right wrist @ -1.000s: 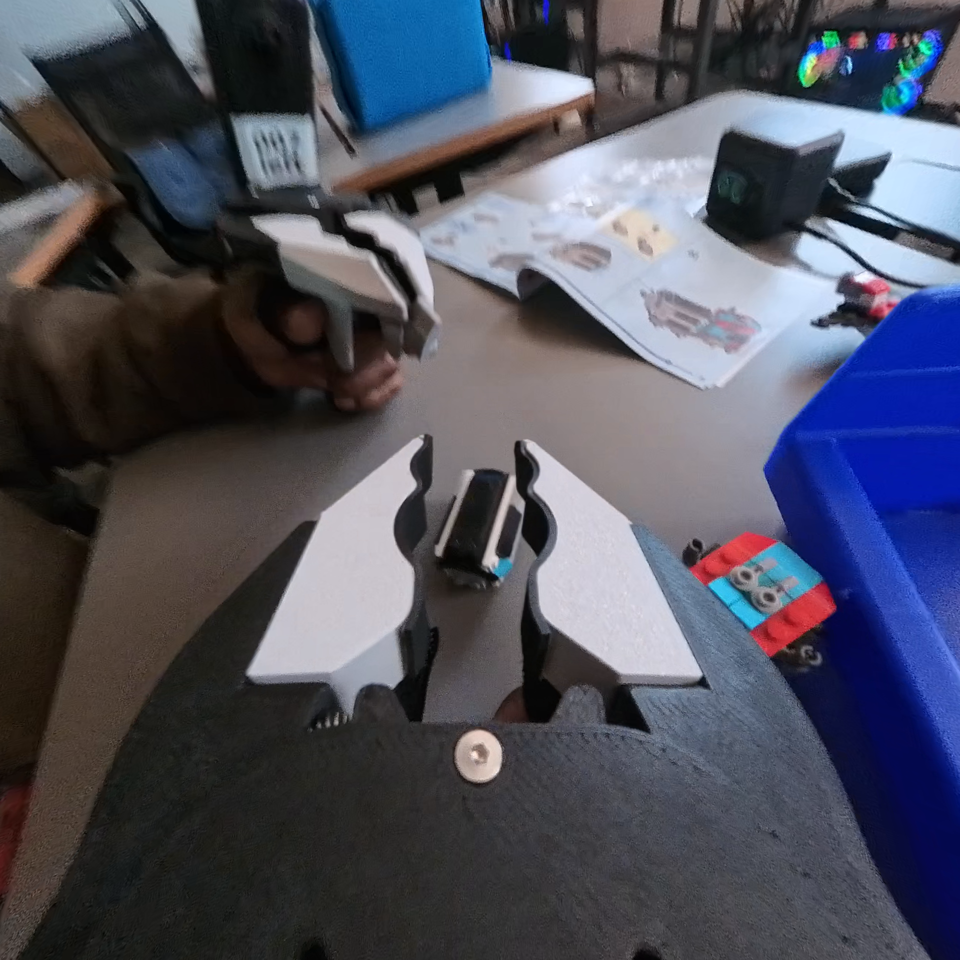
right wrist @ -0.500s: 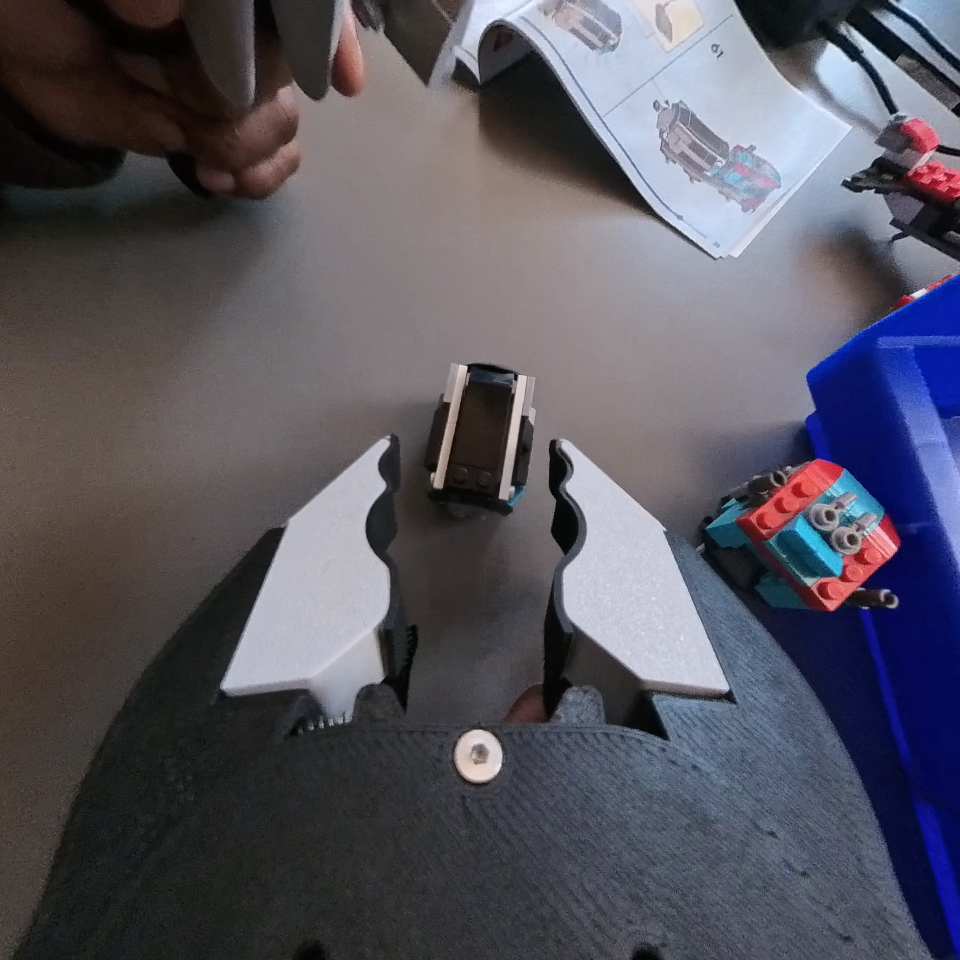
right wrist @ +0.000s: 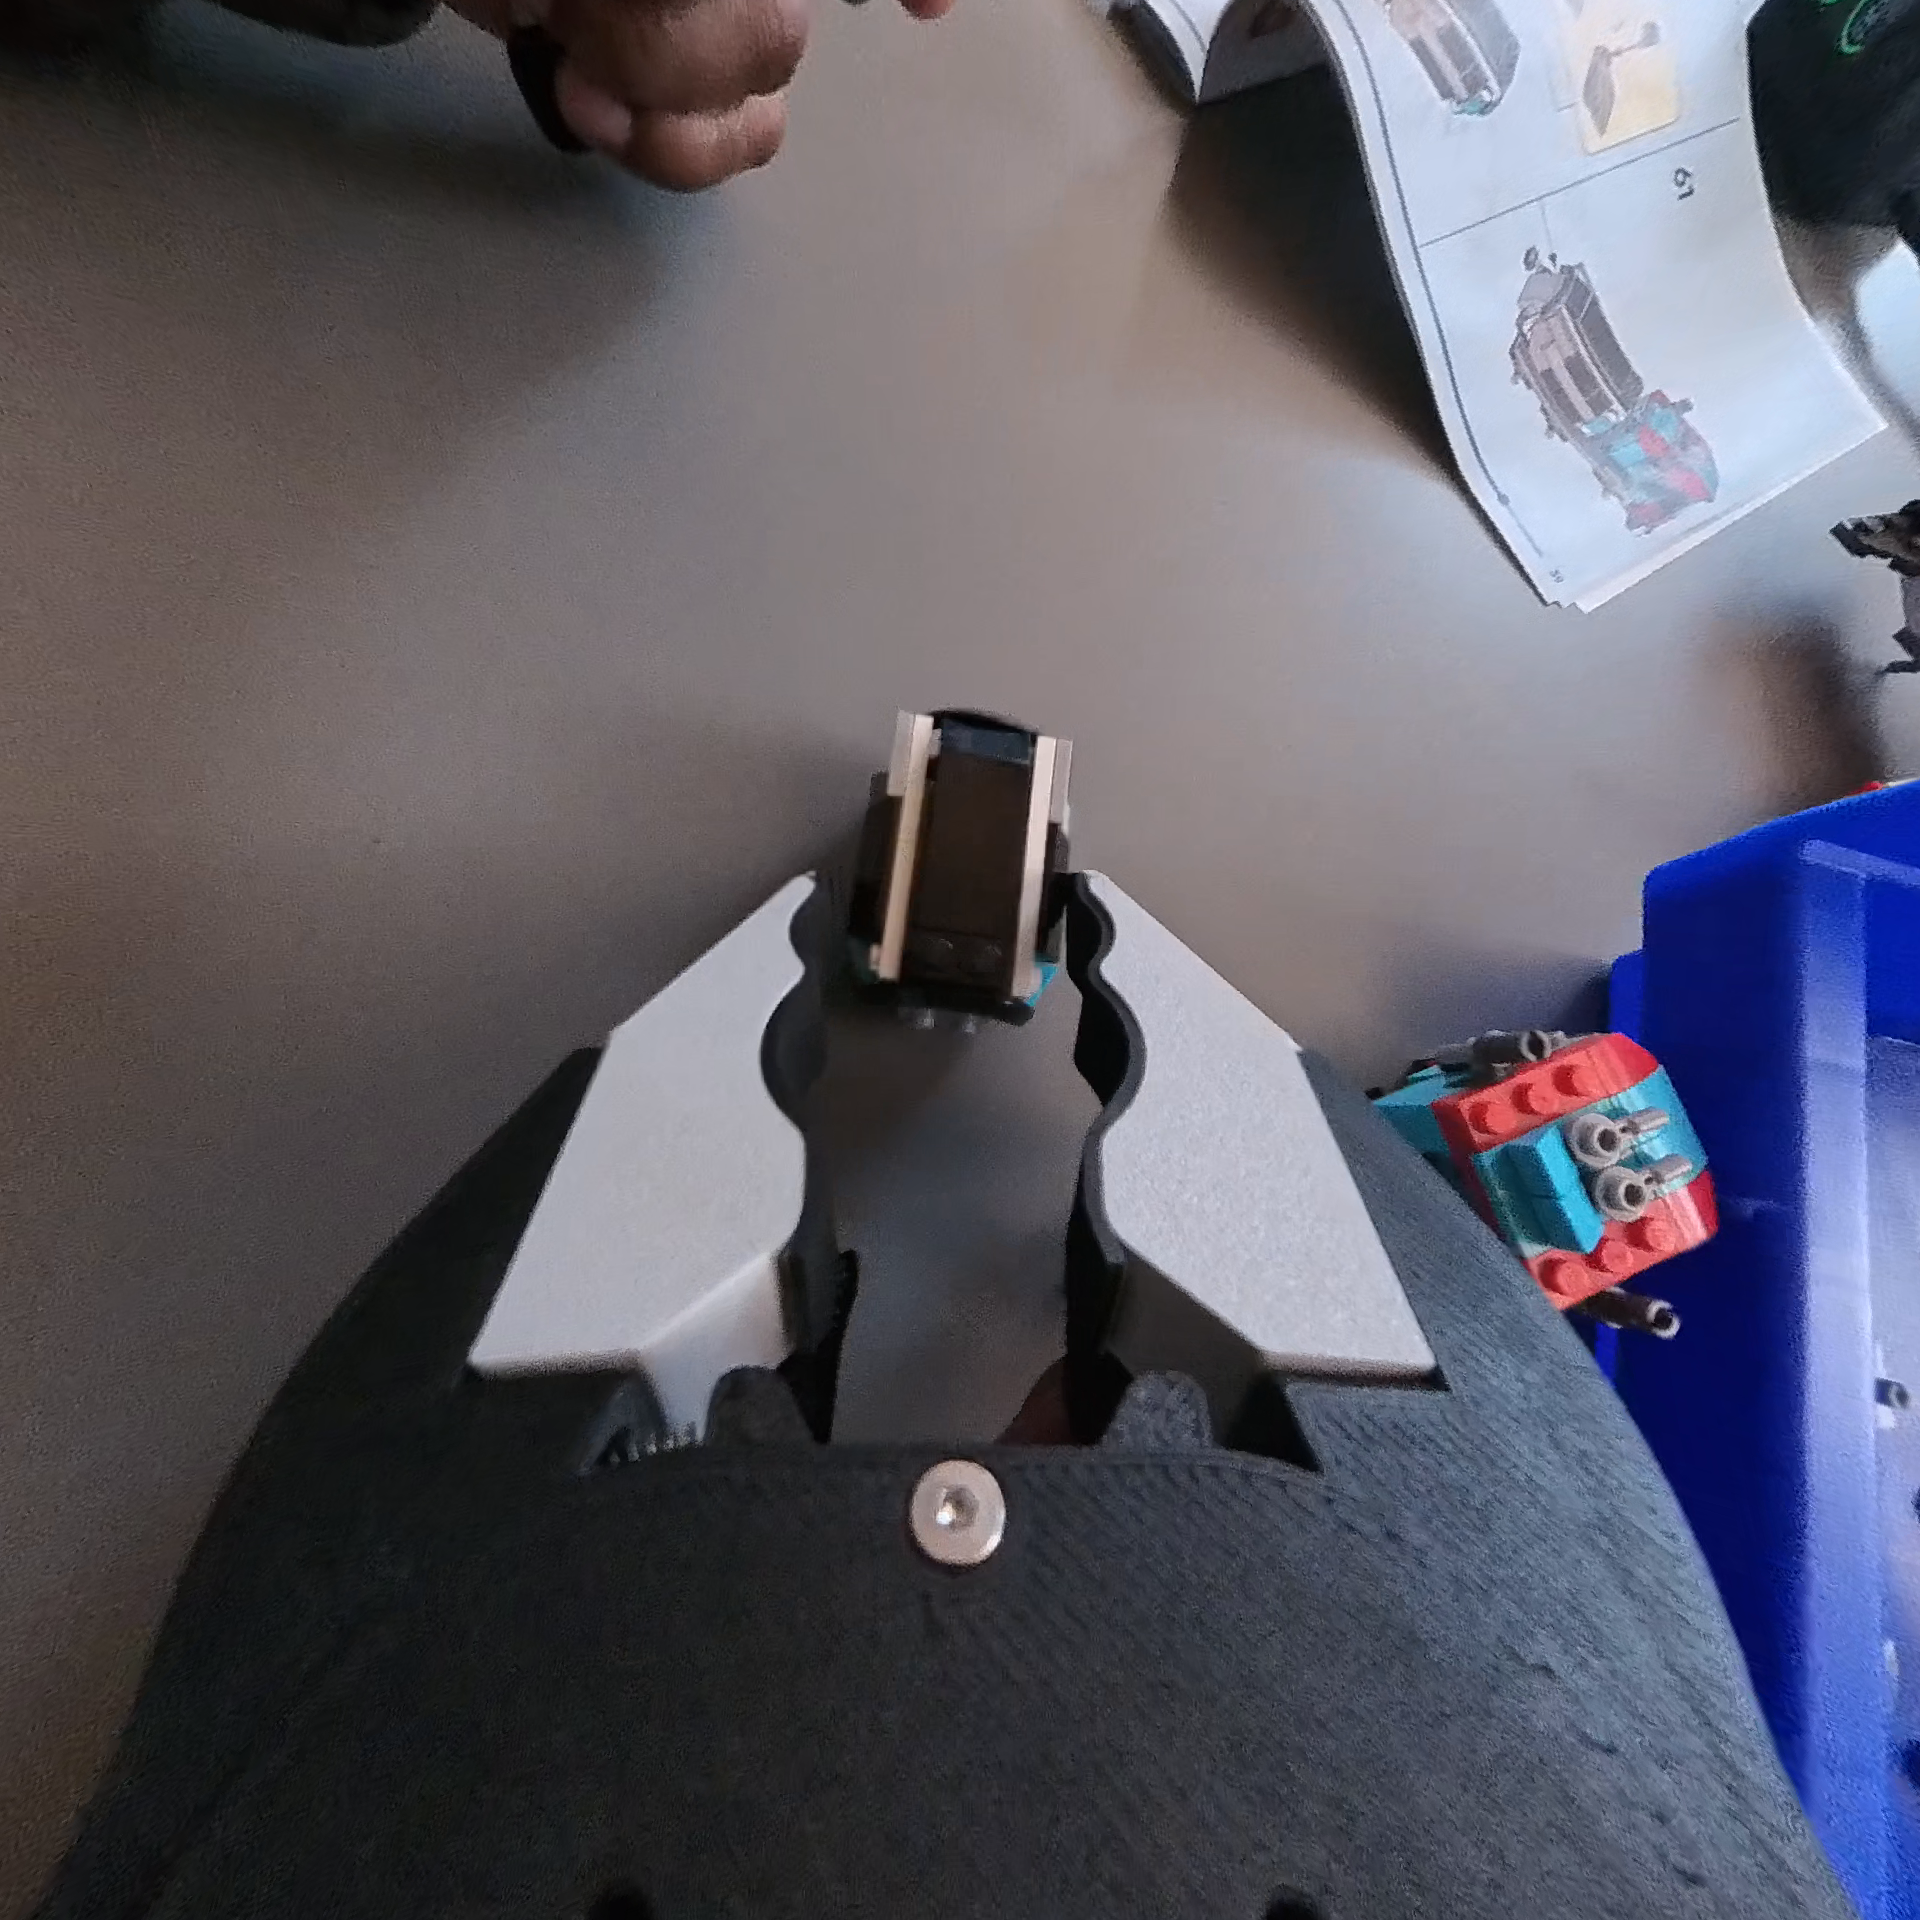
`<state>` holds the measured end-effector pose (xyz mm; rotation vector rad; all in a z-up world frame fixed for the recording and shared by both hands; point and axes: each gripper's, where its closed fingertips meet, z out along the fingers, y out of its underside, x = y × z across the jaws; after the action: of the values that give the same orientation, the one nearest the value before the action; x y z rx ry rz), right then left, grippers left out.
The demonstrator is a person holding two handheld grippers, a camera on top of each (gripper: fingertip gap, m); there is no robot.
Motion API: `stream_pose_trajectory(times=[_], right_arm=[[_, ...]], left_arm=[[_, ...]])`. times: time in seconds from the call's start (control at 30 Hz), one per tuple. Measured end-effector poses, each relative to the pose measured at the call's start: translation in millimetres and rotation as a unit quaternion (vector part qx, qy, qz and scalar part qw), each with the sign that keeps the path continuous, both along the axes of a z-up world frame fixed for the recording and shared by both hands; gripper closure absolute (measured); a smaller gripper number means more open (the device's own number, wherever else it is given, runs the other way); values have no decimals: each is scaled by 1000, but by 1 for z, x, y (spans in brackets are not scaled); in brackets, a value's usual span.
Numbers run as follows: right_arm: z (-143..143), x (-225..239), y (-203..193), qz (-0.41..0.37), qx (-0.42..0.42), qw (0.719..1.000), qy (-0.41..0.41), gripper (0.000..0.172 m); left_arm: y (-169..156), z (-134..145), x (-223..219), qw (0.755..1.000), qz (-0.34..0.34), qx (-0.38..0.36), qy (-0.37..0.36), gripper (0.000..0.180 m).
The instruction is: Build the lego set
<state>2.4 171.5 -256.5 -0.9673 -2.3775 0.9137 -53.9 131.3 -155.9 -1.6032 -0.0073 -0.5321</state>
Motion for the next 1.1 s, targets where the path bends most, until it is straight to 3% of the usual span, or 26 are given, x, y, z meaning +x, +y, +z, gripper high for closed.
stream_pose_trajectory(times=[0.13,0.33,0.57,1.1], right_arm=[[11,1,0,0,-11,1000,11,117],[1,-1,7,-8,37,999,15,124],[9,-11,32,-48,69,995,49,125],[19,-13,24,-24,49,994,90,123]], left_arm=[[0,0,3,1000,-9,-1,-7,176],[-1,0,5,1000,-17,-2,-16,176],[-1,1,5,1000,-19,0,-18,175],[-1,1,7,999,-22,-1,-26,175]])
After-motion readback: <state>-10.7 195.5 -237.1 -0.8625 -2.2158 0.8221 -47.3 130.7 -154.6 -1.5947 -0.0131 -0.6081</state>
